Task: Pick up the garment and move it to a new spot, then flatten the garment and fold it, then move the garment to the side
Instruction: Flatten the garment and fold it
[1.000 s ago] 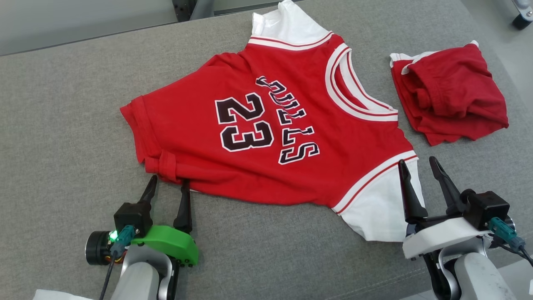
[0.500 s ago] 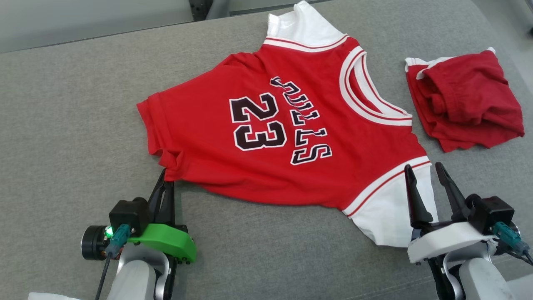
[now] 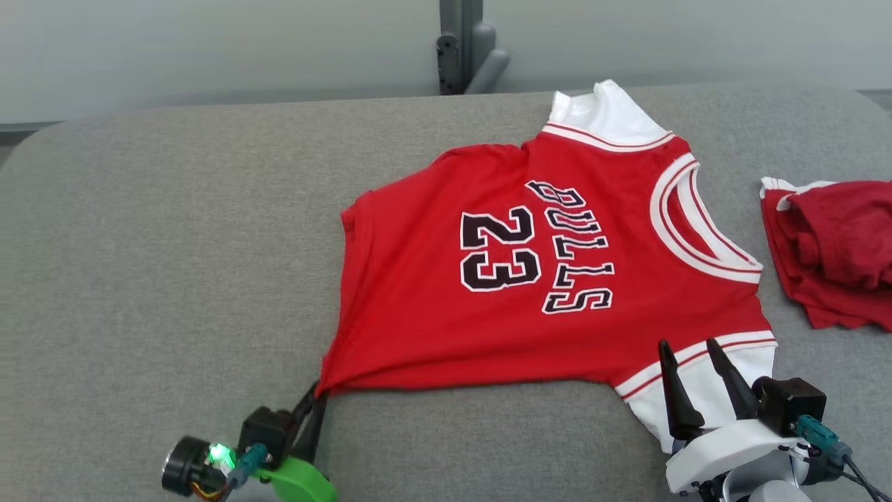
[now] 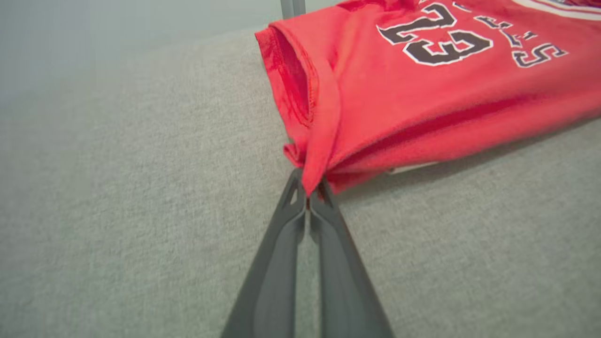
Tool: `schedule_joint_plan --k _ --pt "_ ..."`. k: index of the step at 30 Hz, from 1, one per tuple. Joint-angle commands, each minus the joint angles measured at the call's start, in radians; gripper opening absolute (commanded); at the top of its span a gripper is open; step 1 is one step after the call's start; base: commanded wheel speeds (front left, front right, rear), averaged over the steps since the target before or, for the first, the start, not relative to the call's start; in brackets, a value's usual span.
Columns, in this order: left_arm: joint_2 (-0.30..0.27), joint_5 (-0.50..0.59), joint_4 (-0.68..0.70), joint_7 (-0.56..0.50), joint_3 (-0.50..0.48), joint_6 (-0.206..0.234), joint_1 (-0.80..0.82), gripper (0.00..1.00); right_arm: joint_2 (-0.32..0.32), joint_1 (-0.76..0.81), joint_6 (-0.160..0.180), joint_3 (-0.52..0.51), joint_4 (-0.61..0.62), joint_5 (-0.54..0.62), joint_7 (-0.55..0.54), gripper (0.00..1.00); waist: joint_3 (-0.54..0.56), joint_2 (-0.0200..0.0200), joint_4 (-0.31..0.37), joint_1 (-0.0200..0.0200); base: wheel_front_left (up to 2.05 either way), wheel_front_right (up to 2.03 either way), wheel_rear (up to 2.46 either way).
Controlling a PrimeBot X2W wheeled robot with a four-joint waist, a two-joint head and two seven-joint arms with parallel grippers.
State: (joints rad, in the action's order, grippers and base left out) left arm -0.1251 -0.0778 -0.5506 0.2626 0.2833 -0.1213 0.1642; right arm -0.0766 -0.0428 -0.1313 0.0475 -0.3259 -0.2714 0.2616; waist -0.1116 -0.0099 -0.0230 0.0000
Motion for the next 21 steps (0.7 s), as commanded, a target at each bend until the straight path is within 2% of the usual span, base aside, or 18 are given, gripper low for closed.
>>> schedule_joint_plan --k 1,4,9,10,11,12,16,21 --pt "-0.01 -0.011 -0.021 0.002 0.007 -0.002 -0.016 0.0 -0.001 0.016 0.001 0.01 -0.005 -0.003 0.005 1.0 0.073 0.0099 -0.071 0.0 0.0 0.0 0.0" --pt "-0.016 -0.048 -0.105 -0.016 0.05 -0.008 -0.017 0.0 0.004 0.025 0.001 0.019 -0.014 -0.003 0.004 1.0 0.08 0.0099 -0.075 0.0 0.0 0.0 0.0" --pt "-0.051 -0.2 -0.171 -0.028 0.129 -0.008 -0.015 0.0 0.003 0.034 0.001 0.013 -0.021 -0.004 0.004 1.0 0.093 0.0099 -0.065 0.0 0.0 0.0 0.0" --pt "-0.057 -0.234 -0.178 -0.028 0.137 -0.008 -0.014 0.36 0.003 0.036 0.001 0.01 -0.02 -0.003 0.004 1.0 0.097 0.0099 -0.062 0.0 0.0 0.0 0.0" --pt "-0.059 -0.269 -0.183 -0.027 0.146 -0.008 -0.017 0.85 0.003 0.038 0.001 0.006 -0.019 -0.005 0.004 1.0 0.101 0.0099 -0.059 0.0 0.0 0.0 0.0" --pt "-0.072 -0.287 -0.184 -0.022 0.146 -0.008 -0.017 1.0 0.004 0.039 0.001 -0.002 -0.015 -0.006 0.004 1.0 0.106 0.0099 -0.054 0.0 0.0 0.0 0.0" --pt "-0.097 -0.347 -0.185 -0.003 0.111 -0.006 -0.031 1.0 0.006 0.04 0.001 -0.025 0.002 0.002 0.004 1.0 0.122 0.0099 -0.035 0.0 0.0 0.0 0.0" --pt "-0.104 -0.329 -0.093 0.003 0.013 0.063 -0.065 1.0 0.009 0.055 0.001 -0.057 0.038 0.024 0.004 1.0 0.142 0.0099 -0.009 0.0 0.0 0.0 0.0"
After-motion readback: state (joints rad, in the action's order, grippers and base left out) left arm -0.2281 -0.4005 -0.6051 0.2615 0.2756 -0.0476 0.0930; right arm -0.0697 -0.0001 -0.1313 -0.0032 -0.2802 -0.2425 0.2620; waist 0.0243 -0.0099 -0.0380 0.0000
